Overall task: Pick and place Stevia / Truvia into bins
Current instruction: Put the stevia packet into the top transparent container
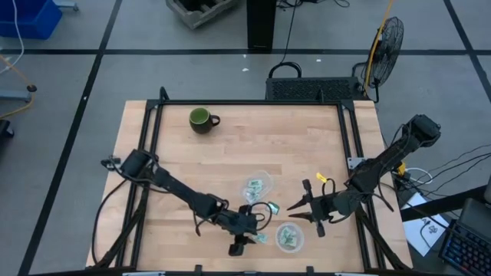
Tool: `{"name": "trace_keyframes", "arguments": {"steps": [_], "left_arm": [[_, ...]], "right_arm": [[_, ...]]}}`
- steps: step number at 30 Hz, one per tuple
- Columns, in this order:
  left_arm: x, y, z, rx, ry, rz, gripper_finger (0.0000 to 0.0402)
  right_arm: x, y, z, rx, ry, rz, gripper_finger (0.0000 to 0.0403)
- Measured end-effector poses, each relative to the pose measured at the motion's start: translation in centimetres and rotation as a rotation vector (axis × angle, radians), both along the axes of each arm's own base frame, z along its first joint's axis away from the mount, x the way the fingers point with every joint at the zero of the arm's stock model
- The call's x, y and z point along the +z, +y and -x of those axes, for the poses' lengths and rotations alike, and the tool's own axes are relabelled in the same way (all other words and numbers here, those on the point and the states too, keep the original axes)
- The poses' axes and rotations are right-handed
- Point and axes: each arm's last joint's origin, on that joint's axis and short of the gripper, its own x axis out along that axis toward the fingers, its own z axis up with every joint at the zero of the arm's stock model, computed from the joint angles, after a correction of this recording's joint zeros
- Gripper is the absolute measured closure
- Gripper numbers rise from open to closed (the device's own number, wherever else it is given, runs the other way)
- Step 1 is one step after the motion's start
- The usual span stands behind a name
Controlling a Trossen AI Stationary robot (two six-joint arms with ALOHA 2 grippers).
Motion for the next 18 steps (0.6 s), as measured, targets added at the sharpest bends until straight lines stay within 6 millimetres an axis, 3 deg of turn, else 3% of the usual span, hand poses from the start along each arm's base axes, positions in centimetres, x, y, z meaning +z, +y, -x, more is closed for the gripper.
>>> {"name": "trace_keyframes", "arguments": {"steps": [10,18], "left_arm": [[-0.4,0.3,0.1,-0.049,-0.038,-0.156,0.0250],[-2.6,0.3,-0.3,-0.073,-0.017,-0.185,0.0250]], "right_arm": [[0.0,0.1,0.1,0.009,-0.003,0.004,0.0323],[0.0,0.1,0.1,0.010,-0.004,0.008,0.0325]]}}
